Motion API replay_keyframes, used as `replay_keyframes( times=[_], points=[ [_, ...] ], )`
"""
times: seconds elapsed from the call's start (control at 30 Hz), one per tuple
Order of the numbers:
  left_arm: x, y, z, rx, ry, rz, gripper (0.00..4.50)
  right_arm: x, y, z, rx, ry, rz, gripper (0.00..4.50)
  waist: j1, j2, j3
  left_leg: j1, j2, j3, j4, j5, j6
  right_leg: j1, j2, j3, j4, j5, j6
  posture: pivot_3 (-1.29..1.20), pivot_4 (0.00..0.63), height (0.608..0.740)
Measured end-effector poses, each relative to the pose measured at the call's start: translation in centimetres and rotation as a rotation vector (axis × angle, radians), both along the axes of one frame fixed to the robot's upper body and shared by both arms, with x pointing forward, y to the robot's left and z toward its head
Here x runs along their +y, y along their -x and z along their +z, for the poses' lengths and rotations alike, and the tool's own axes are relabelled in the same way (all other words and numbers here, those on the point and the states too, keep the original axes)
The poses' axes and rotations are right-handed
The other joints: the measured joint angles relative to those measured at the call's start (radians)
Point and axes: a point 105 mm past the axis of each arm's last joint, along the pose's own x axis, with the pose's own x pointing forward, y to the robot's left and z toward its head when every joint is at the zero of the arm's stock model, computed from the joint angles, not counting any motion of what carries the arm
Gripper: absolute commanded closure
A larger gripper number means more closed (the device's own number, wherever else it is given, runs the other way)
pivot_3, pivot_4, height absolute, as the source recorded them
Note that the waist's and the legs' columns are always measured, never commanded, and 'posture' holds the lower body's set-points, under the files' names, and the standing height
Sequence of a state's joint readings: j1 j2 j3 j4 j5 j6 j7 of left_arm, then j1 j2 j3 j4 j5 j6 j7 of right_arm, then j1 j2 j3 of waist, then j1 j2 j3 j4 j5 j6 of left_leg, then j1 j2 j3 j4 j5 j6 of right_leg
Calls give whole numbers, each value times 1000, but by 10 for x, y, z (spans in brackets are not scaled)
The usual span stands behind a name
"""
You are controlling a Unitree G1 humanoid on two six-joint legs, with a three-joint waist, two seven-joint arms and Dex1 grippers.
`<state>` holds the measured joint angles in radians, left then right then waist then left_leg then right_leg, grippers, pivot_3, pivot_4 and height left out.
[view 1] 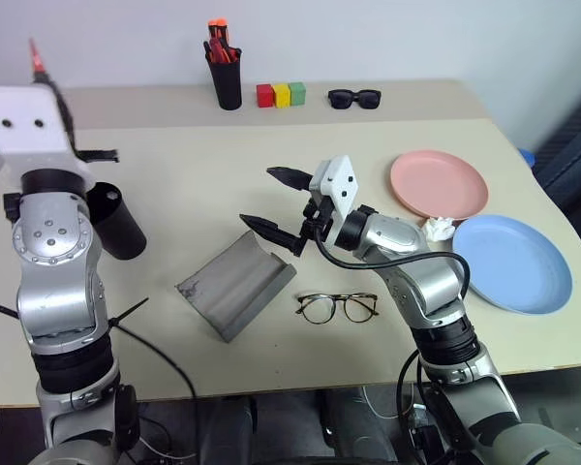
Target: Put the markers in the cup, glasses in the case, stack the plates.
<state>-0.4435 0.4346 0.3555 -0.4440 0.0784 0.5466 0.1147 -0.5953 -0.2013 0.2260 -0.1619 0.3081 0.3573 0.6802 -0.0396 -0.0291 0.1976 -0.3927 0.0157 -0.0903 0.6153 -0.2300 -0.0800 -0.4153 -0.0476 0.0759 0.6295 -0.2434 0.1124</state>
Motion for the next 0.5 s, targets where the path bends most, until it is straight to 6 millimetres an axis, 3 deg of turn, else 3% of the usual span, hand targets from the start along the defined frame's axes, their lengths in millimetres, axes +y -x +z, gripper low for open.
replay_keyframes(
  times=[0.07, 0.5],
  points=[
    [8, -1, -9, 21, 11, 26, 4463, 3, 1, -1, 5, -7, 10, 0, 0, 0, 0, 0, 0, 0, 0, 0, 0, 0, 0, 0, 0, 0, 0, 0, 150, 740],
    [10, -15, -50, 62, 57, -32, 4463, 15, 8, -3, 0, -2, 55, 0, -5, 0, 0, 1, 0, 0, 0, 0, 0, 0, 0, 0, 1, 0, 0, 0, 150, 740]
  ],
)
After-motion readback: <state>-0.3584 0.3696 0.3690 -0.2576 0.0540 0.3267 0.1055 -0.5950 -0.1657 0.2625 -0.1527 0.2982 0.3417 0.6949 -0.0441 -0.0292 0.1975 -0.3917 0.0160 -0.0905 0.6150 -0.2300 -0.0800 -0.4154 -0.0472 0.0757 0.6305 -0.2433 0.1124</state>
